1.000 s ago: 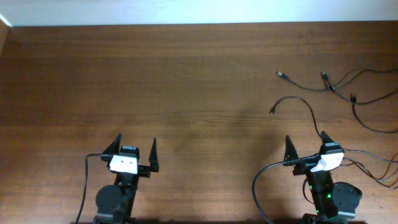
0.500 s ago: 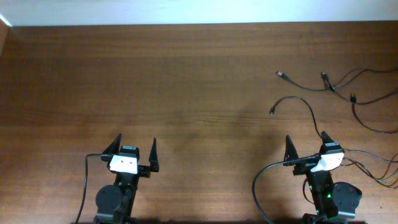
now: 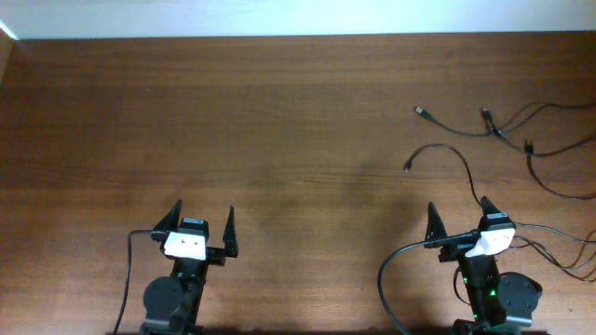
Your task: Untangle cables
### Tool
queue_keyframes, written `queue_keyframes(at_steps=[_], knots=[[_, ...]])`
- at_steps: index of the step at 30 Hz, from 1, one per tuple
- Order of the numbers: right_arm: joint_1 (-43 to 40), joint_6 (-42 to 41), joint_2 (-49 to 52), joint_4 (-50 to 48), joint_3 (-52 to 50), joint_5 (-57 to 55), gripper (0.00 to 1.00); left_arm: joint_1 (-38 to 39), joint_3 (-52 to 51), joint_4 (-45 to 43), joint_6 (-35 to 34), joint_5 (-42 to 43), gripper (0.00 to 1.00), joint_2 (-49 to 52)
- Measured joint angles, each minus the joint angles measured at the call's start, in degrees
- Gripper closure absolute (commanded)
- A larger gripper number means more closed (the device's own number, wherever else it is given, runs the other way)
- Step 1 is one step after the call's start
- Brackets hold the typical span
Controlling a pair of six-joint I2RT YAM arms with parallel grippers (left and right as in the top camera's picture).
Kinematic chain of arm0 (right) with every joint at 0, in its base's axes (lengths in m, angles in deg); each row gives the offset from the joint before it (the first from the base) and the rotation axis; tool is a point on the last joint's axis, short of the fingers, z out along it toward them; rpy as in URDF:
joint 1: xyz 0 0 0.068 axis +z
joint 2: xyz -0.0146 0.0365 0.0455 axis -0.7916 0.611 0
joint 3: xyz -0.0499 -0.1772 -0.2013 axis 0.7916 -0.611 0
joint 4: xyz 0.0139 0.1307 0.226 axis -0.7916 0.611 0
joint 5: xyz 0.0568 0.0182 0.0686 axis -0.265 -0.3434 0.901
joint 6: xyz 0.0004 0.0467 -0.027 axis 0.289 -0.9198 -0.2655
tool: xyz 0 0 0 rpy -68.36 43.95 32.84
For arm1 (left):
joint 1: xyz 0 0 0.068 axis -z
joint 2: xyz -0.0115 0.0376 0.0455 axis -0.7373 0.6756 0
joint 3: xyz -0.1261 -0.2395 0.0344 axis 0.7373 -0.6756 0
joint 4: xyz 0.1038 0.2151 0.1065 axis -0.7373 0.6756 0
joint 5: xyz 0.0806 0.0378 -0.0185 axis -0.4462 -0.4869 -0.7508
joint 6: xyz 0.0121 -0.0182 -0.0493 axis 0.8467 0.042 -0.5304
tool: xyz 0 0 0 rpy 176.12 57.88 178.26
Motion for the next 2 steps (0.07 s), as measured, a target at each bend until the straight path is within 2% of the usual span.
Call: queue_keyframes(at_steps=[2], knots=[[0.0, 0.0, 0.0, 0.0, 0.0, 0.0, 0.01, 0.0, 0.0, 0.0, 0.0, 0.0, 0.01, 0.0]])
